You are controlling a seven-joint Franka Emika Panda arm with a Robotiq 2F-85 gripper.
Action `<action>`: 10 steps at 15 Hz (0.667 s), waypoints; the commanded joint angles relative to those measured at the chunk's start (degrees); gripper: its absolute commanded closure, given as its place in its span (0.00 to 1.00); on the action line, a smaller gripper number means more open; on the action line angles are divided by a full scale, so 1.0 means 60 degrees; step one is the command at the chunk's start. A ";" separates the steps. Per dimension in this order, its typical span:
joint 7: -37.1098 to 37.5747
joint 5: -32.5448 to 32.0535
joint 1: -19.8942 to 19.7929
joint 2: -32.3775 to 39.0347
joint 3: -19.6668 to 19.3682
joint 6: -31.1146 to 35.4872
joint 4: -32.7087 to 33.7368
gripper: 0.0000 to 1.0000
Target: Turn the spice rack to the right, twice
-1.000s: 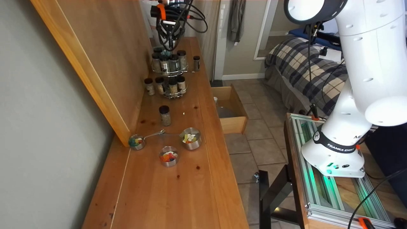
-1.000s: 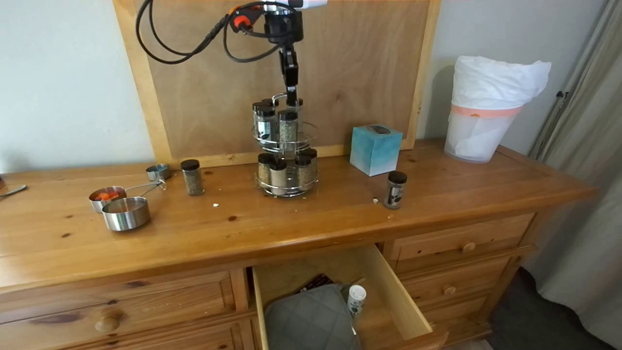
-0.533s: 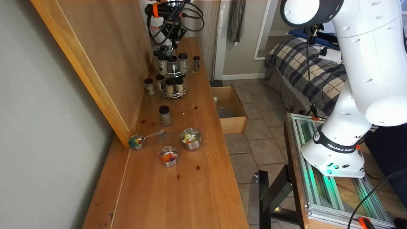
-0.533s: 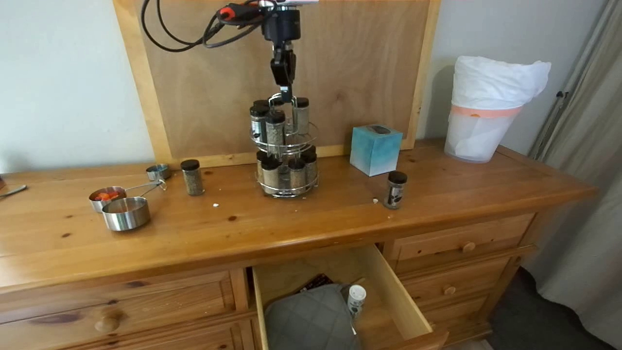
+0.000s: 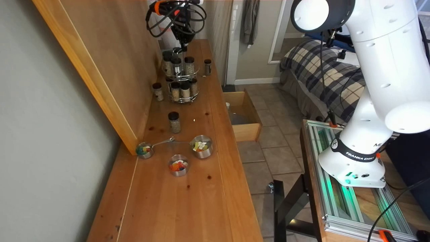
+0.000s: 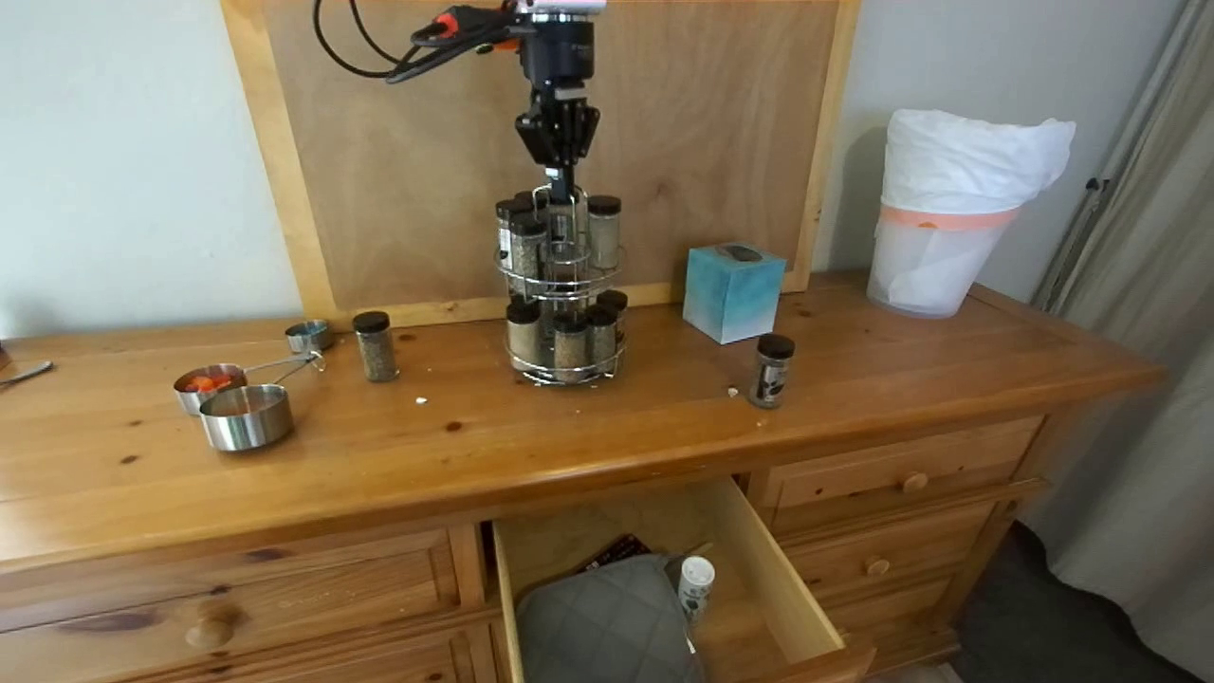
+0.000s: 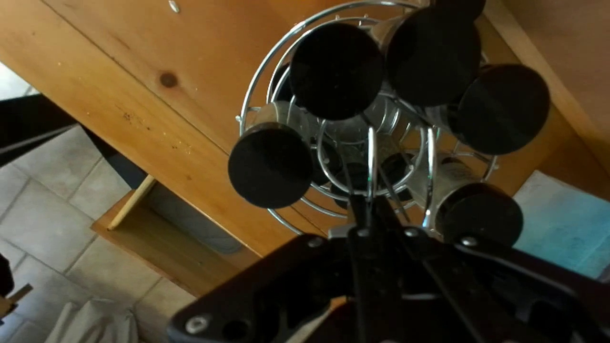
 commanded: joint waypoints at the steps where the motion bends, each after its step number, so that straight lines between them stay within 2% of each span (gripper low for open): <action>1: 0.1604 0.0416 -0.0199 0.0405 -0.0123 -0.0266 0.0522 0.99; 5: 0.3329 0.0855 -0.0300 0.0468 -0.0045 -0.0094 0.0597 0.99; 6: 0.3555 0.0913 -0.0293 0.0459 -0.0030 0.0022 0.0583 0.70; 7: 0.3739 0.0931 -0.0265 0.0445 -0.0029 0.0165 0.0569 0.69; 10: 0.4118 0.0800 -0.0222 0.0420 -0.0039 0.0357 0.0547 0.50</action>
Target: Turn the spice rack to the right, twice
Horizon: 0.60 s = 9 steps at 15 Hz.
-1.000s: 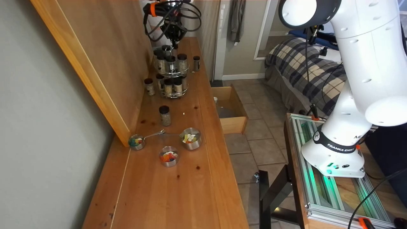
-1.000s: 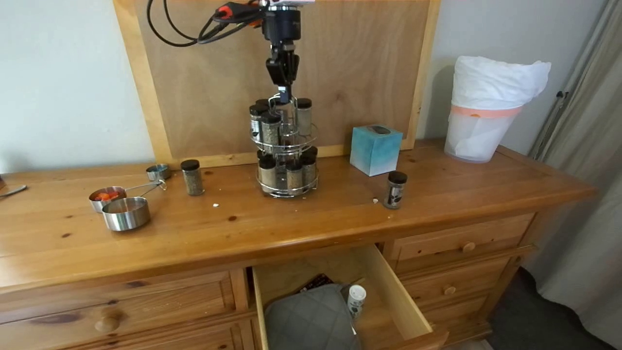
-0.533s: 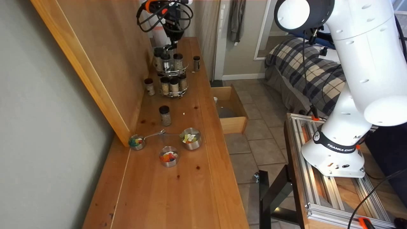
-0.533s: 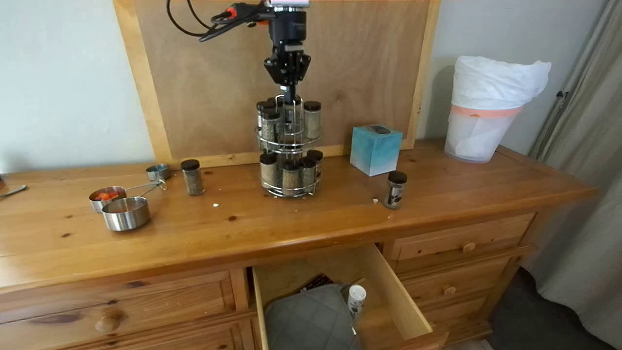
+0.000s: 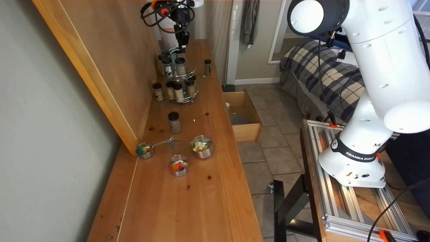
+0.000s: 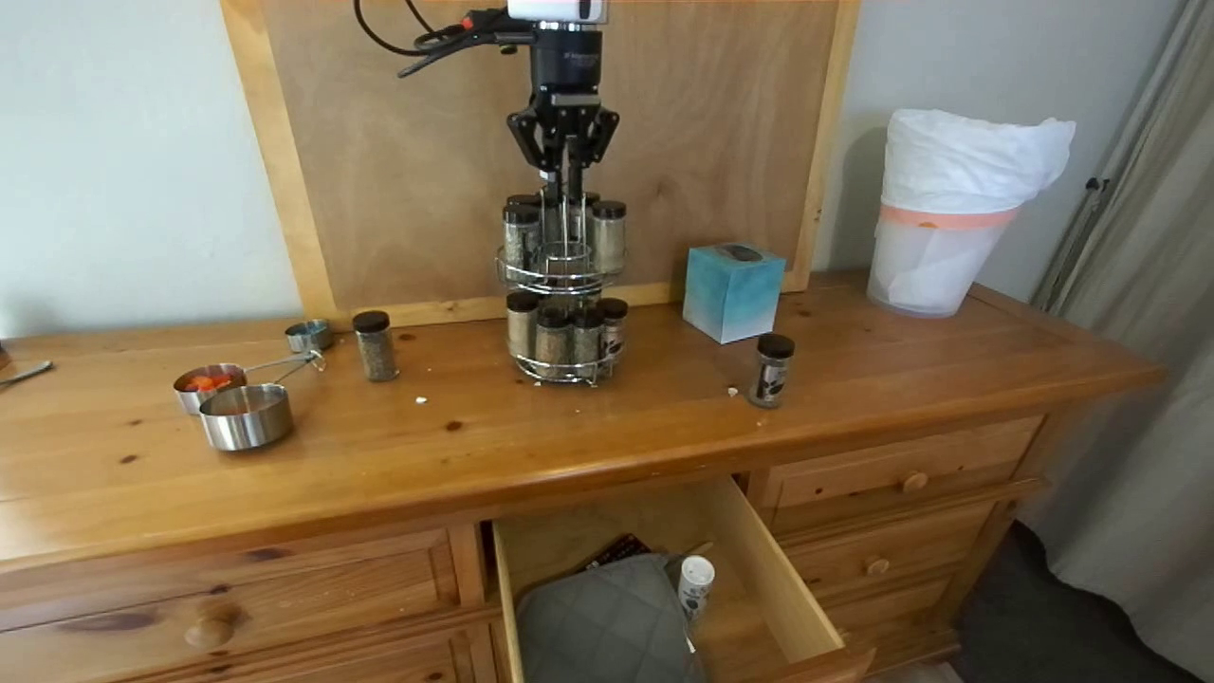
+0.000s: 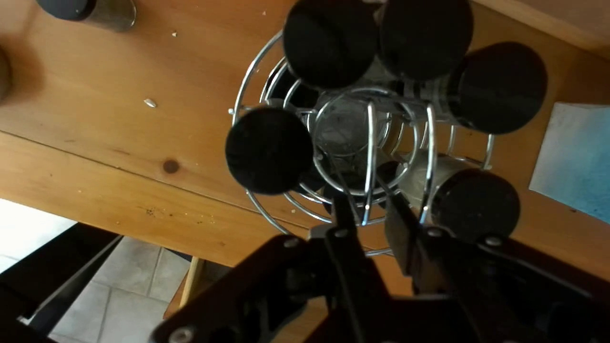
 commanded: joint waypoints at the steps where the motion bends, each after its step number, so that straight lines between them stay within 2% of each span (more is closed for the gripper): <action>1: 0.0562 0.0118 -0.0024 0.0146 -0.0043 0.0293 0.0291 0.42; 7: 0.0233 0.0125 0.0034 -0.0285 0.0100 -0.0008 0.0273 0.02; 9: -0.0034 0.0194 0.0010 -0.0501 0.0204 -0.0333 0.0369 0.00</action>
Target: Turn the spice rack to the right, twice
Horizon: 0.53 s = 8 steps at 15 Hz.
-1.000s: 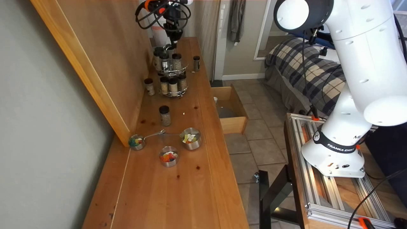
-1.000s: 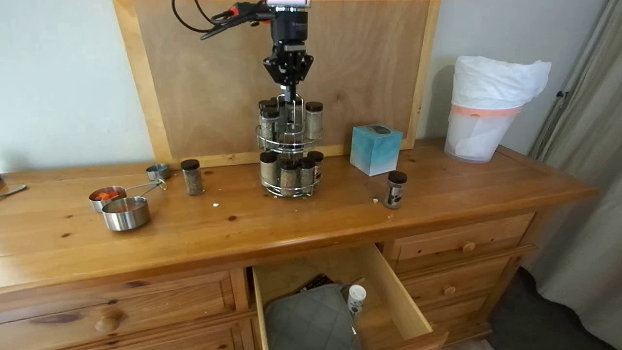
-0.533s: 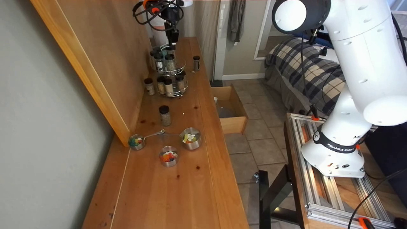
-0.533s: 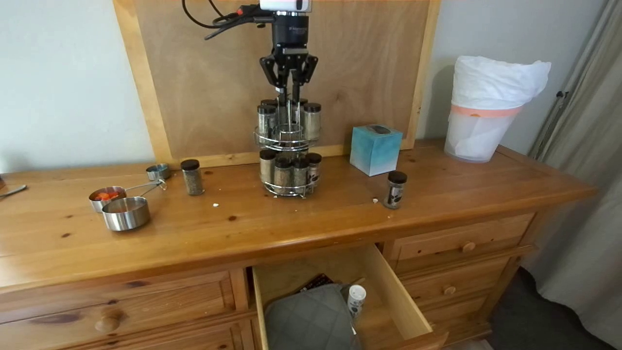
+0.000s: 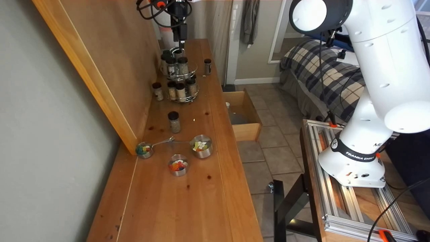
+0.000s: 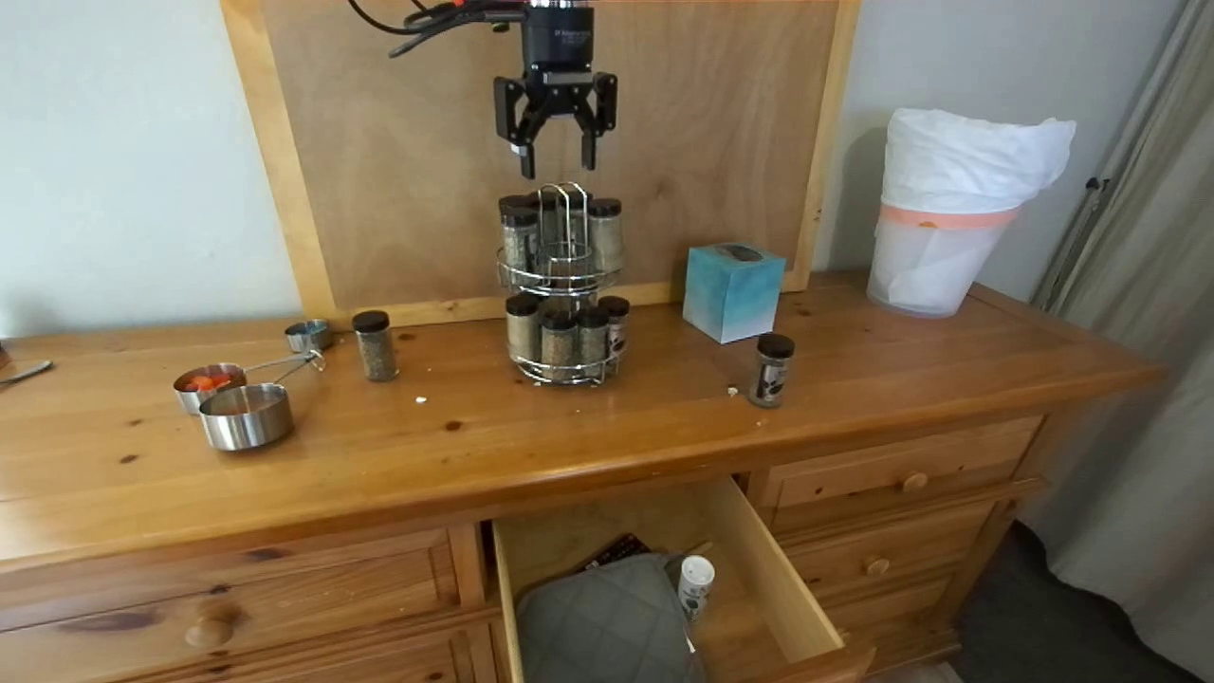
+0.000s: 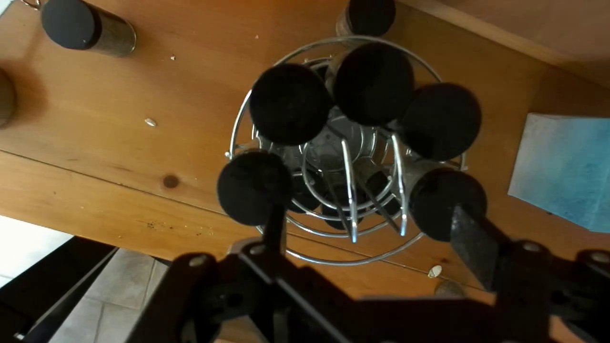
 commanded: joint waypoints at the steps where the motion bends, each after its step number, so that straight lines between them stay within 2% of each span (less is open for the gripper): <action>1: -0.0525 0.0435 -0.0167 -0.0479 0.0316 -0.0474 0.0176 0.00; 4: -0.1466 0.0296 -0.0118 -0.0912 0.0464 -0.0772 0.0079 0.00; 8: -0.3895 -0.0113 -0.0160 -0.1408 0.0428 -0.0502 -0.0199 0.00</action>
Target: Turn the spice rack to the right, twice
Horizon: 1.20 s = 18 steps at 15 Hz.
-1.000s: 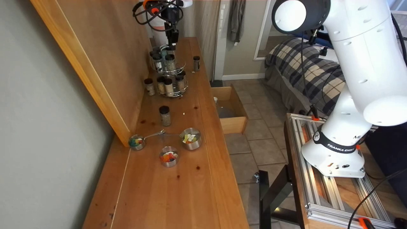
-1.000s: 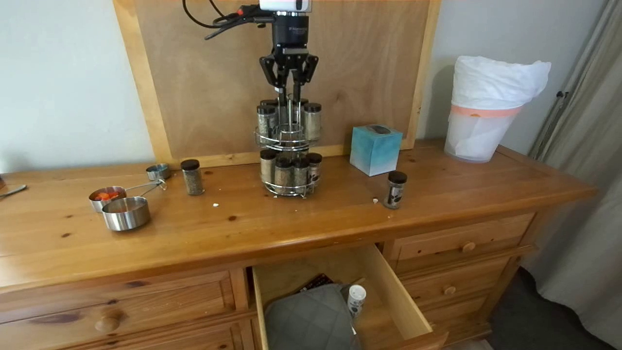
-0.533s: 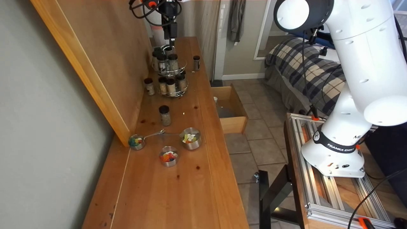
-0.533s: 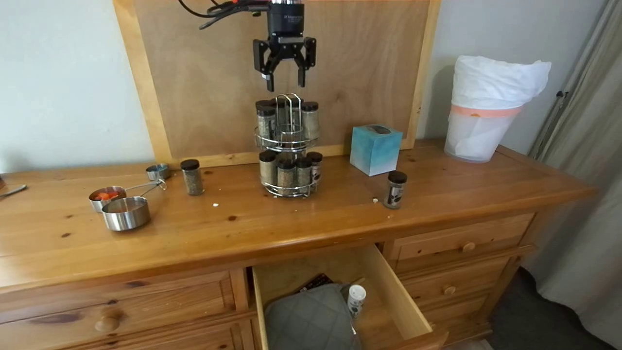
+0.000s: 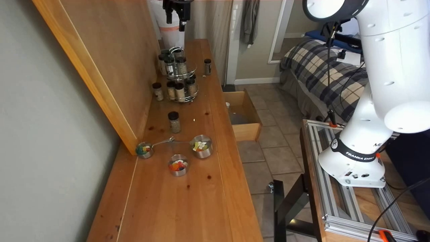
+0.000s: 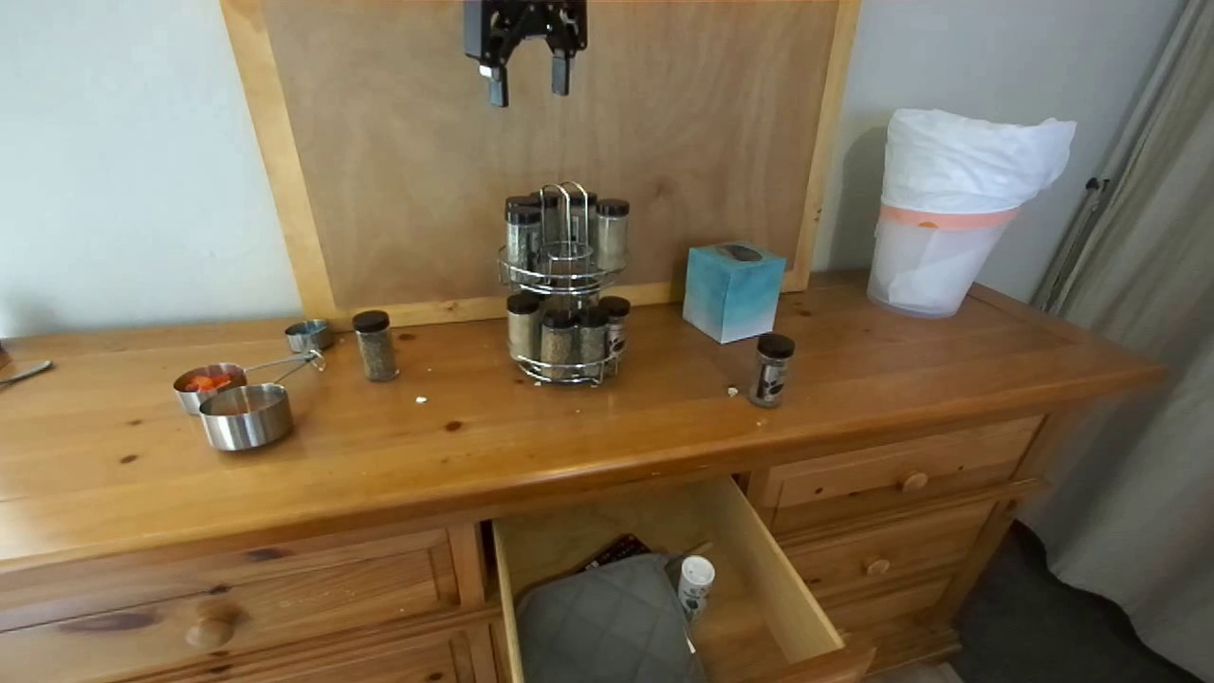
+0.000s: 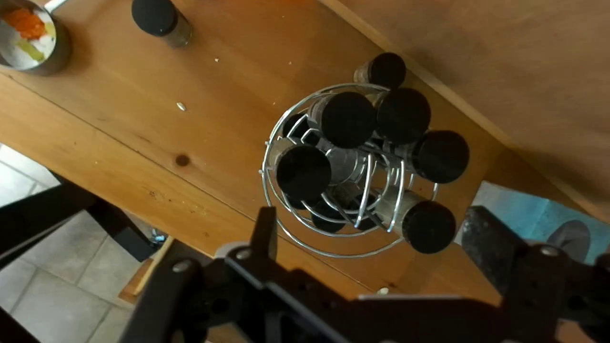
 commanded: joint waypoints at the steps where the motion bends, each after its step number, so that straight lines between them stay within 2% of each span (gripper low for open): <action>1: -0.2083 -0.0208 -0.0194 -0.0559 0.0075 0.0057 -0.0389 0.00; 8: -0.6268 0.0232 -0.0671 -0.0669 0.0299 0.0533 -0.0974 0.00; 18: -1.0903 0.0029 -0.0629 -0.0453 0.0903 -0.0522 -0.0638 0.00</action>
